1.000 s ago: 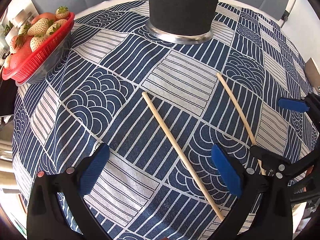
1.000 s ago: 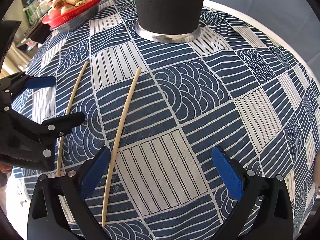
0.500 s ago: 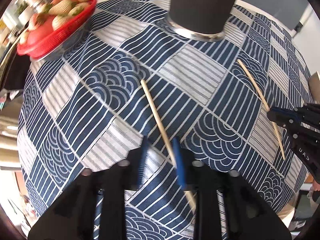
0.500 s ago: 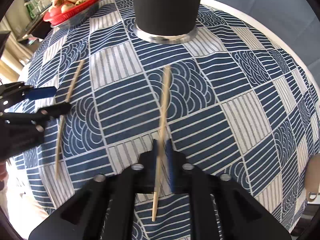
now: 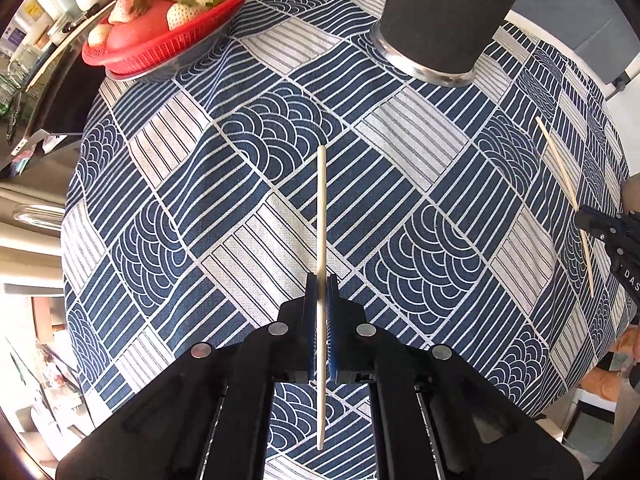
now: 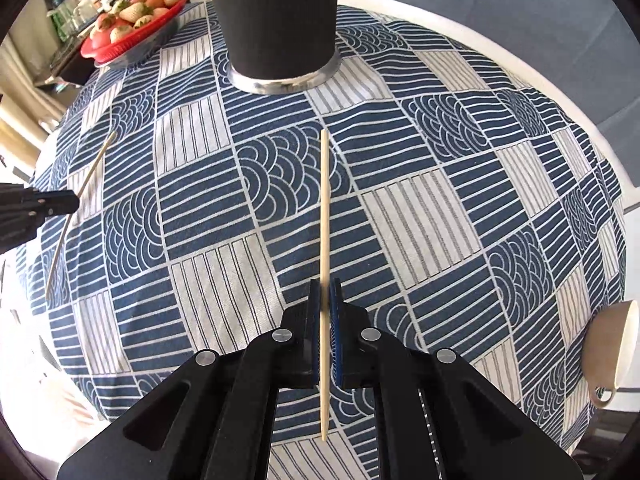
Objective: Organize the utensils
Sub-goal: 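Lift both chopsticks upright and carry them over the black holder with both grippers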
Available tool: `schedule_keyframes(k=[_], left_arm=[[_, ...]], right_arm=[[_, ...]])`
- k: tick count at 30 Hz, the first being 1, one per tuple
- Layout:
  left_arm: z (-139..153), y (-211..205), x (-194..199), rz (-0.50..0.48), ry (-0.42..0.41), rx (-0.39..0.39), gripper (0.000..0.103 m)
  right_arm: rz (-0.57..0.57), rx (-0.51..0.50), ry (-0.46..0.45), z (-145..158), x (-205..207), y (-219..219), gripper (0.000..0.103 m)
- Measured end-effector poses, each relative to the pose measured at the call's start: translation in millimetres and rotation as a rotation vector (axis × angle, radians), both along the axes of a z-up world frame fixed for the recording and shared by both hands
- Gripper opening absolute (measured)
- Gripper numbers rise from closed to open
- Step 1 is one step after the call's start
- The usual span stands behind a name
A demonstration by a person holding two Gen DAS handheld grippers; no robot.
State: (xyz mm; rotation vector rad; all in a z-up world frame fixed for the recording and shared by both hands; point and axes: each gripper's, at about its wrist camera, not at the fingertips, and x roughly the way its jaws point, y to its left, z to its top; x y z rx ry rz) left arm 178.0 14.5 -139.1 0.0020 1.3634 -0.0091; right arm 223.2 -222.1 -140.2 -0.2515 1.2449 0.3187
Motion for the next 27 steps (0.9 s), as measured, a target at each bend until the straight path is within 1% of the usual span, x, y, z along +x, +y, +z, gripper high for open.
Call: schedule_keyframes(k=[4,9,15,19,23,27], left_arm=[[24,-9,-2,-0.022,-0.033,0.052,0.005],[45,-17,2,-0.017,-0.070,0.067,0.005],[66,-29,8,-0.013,-0.119,0.076,0.005],[84,-31,12,0.010,-0.155,0.090,0.005],[102,-33,14,0.052,-0.196,0.092,0.005],[114,-41,15,0.086,-0.216,0.100,0.005]], right_arm=[[-0.008,0.023,-0.052,21,6,-7,0.005],[-0.011,0.084,-0.094,47,12,-12,0.005],[0.017,0.110,-0.170,78,21,-17,0.005],[0.043,0.135,-0.217,99,26,-24,0.005],[0.072,0.185,-0.245,116,32,-32,0.005],[0.113,0.191,-0.297,130,37,-37,0.005]])
